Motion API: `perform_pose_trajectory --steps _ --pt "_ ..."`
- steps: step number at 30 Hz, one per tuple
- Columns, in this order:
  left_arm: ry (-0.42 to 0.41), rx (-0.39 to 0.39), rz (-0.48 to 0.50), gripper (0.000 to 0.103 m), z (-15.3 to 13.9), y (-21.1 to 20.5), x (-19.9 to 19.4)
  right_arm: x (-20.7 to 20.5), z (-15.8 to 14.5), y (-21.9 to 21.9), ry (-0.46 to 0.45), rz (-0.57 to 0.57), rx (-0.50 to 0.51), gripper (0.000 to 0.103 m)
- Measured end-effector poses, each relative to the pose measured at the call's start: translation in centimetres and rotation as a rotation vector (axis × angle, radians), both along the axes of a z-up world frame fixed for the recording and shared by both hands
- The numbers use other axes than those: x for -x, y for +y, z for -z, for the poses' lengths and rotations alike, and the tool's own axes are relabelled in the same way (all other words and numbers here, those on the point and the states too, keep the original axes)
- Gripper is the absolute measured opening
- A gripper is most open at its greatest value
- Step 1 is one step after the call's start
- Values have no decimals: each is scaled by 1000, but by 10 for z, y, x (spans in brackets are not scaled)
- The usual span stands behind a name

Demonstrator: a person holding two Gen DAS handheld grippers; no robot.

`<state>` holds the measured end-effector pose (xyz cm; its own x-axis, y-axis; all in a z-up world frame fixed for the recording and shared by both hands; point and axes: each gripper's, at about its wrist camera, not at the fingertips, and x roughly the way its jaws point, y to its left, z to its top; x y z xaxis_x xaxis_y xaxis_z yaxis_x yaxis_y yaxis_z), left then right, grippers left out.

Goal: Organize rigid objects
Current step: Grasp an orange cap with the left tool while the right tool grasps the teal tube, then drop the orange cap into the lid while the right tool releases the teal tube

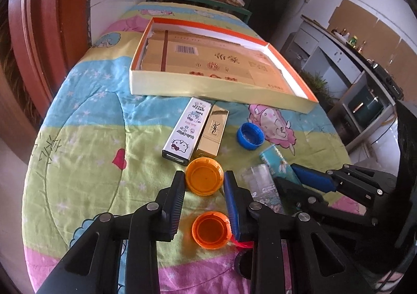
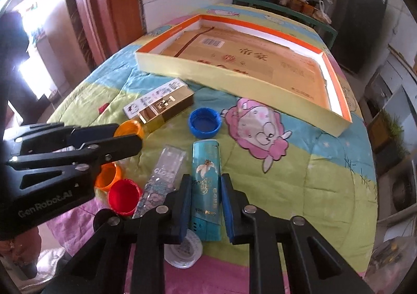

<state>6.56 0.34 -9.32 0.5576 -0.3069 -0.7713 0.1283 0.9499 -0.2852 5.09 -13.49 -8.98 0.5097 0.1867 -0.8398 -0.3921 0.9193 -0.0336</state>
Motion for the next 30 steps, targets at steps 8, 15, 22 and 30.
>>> perform_pose_trajectory --steps 8,15,22,30 --pt "-56 -12 4 30 -24 3 4 -4 -21 -18 -25 33 -77 22" --pt "-91 -20 4 31 -45 6 -7 -12 -35 -22 -45 40 -113 22" --pt "-118 -39 -4 31 -63 8 -27 -27 -48 -23 -64 58 -120 22" --pt "-152 -81 -18 31 -79 4 -61 -52 -60 -25 -97 96 -119 22"
